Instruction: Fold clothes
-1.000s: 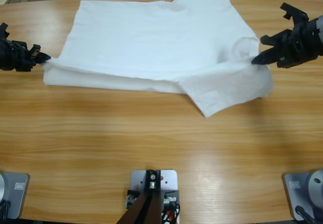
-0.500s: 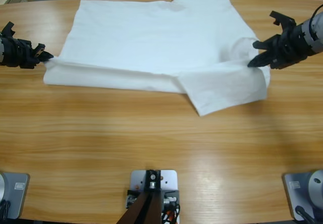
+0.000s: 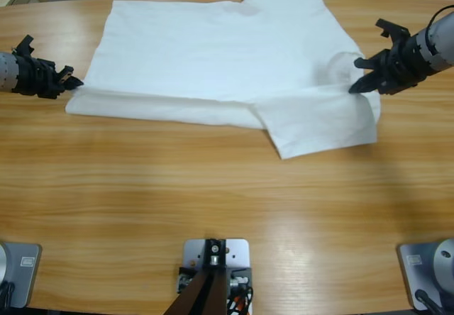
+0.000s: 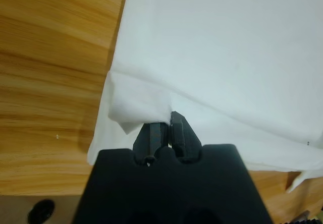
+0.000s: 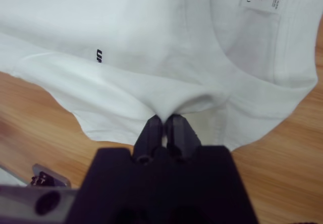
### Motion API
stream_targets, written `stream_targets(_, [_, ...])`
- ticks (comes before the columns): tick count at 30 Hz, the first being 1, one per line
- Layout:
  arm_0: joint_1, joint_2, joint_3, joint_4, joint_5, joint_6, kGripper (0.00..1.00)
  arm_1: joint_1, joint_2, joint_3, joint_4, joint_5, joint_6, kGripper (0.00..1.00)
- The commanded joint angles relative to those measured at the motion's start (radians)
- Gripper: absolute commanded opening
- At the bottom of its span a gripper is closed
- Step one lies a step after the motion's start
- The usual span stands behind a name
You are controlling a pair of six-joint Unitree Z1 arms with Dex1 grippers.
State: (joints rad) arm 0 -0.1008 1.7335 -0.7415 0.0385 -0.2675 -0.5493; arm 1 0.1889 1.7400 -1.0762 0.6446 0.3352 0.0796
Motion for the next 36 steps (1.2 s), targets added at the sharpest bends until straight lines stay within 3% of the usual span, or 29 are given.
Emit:
stream_targets(1, [0.002, 0.038, -0.042, 0.004, -0.051, 0.073, 0.961, -0.016, 0.055, -0.002, 0.006, 0.015, -0.022, 0.000])
stream_targets(5, [-0.004, 0.007, -0.064, -0.007, -0.118, 0.133, 0.991, -0.016, 0.056, -0.006, 0.007, 0.016, -0.024, 0.000])
stream_targets(14, [0.029, -0.052, -0.076, 0.007, -0.119, 0.190, 0.991, -0.016, 0.083, -0.040, 0.034, -0.008, -0.035, 0.000])
stream_targets(15, [0.039, -0.055, -0.076, 0.012, -0.124, 0.196, 0.991, -0.017, 0.093, -0.053, 0.048, -0.019, -0.037, 0.112])
stream_targets(16, [0.047, -0.056, -0.074, 0.017, -0.133, 0.202, 0.991, -0.019, 0.099, -0.068, 0.065, -0.030, -0.037, 0.602])
stream_targets(17, [0.053, -0.057, -0.072, 0.022, -0.140, 0.209, 0.991, -0.023, 0.100, -0.088, 0.084, -0.044, -0.037, 0.830])
stream_targets(18, [0.058, -0.058, -0.065, 0.024, -0.142, 0.219, 0.991, -0.026, 0.099, -0.110, 0.102, -0.057, -0.037, 0.955])
stream_targets(26, [0.062, -0.085, -0.043, 0.035, -0.164, 0.241, 0.991, -0.020, 0.083, -0.252, 0.242, -0.123, -0.037, 1.000])
stream_targets(33, [0.041, -0.117, -0.010, 0.048, -0.181, 0.281, 0.991, 0.264, 0.050, -0.203, 0.163, -0.115, 0.084, 1.000])
stream_targets(36, [-0.062, -0.131, -0.016, 0.108, -0.063, 0.322, 0.991, 0.343, 0.078, -0.205, 0.129, -0.104, 0.116, 1.000])
